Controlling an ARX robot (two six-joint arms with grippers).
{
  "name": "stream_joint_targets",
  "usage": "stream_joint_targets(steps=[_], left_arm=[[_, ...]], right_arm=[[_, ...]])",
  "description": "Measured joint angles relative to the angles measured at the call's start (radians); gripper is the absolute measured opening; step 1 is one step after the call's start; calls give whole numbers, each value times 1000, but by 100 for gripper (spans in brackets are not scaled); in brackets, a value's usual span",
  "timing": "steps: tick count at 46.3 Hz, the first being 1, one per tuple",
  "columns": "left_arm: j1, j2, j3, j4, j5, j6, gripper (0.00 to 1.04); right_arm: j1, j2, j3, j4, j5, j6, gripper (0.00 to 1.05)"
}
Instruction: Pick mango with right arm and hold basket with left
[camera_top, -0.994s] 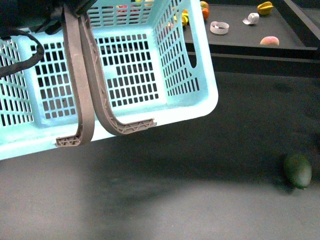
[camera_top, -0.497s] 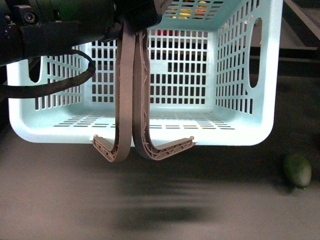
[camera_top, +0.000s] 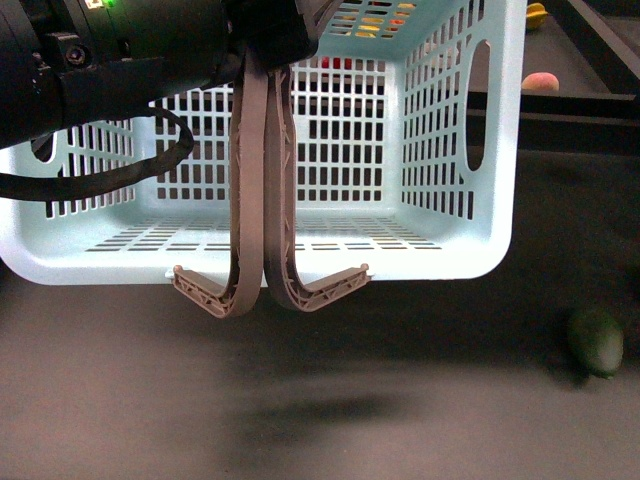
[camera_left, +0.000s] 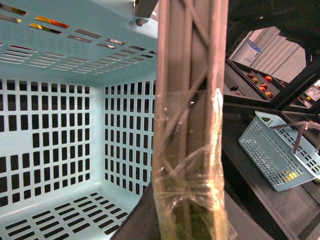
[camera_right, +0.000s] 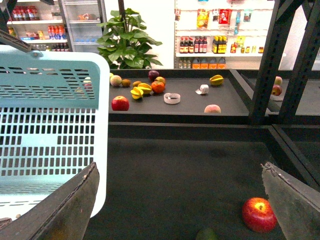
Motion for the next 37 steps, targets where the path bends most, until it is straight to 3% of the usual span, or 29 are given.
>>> stream_joint_targets(steps=[34, 36, 37], left_arm=[[-4, 0, 0, 0, 3, 0, 9], [-4, 0, 0, 0, 3, 0, 9], [-4, 0, 0, 0, 3, 0, 9]], right_arm=[[0, 0, 0, 0, 0, 0, 97], [14, 9, 3, -15, 51, 11, 97], [32, 35, 12, -27, 130, 24, 97]])
